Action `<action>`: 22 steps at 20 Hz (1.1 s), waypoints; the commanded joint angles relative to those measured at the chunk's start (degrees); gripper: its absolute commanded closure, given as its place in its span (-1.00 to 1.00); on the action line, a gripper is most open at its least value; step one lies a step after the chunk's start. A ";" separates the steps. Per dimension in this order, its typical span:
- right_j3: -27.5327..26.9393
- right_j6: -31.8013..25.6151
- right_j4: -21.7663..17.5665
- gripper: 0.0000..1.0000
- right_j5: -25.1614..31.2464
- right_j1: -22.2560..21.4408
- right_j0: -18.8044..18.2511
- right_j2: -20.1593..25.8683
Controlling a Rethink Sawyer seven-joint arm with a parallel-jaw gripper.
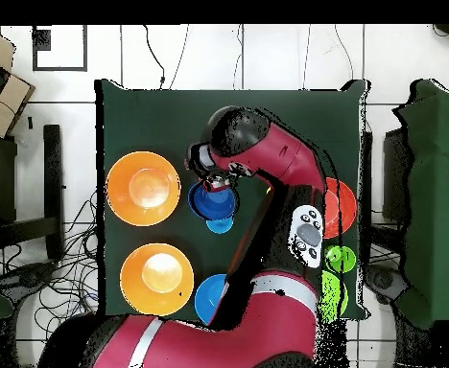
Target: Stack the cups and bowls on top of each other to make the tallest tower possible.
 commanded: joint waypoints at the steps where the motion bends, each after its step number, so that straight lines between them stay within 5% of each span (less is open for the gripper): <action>1: 2.21 5.88 -1.45 1.00 -4.66 1.31 0.23 3.01; 22: 3.03 3.18 -2.02 1.00 -5.06 0.72 -1.14 3.20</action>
